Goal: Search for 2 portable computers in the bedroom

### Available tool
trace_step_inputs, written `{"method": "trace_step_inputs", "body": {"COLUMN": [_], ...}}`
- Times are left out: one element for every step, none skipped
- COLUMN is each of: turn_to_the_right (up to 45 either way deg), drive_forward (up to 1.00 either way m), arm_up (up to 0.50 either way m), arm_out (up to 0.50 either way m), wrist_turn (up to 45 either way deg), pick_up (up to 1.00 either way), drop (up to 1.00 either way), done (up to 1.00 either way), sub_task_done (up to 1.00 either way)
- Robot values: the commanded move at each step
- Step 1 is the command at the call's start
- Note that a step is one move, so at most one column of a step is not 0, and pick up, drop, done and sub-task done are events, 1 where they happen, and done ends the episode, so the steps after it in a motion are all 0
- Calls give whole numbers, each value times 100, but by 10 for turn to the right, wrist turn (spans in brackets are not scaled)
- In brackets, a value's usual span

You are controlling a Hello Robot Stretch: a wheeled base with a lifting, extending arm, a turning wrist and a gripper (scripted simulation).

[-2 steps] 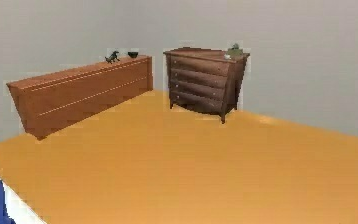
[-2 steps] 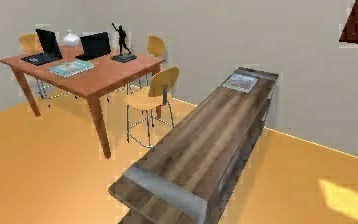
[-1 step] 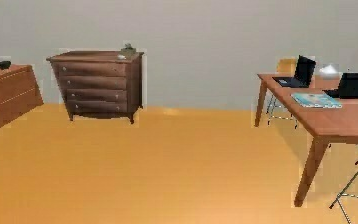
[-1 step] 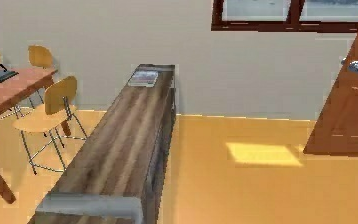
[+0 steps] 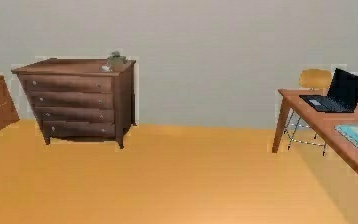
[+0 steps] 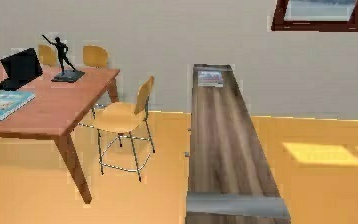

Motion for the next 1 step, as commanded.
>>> {"method": "trace_step_inputs", "body": {"turn_to_the_right": [300], "drive_forward": [0], "arm_up": [0], "arm_out": [0], "wrist_turn": [0], "pick_up": [0], "drop": [0], "done": [0], "sub_task_done": [0]}}
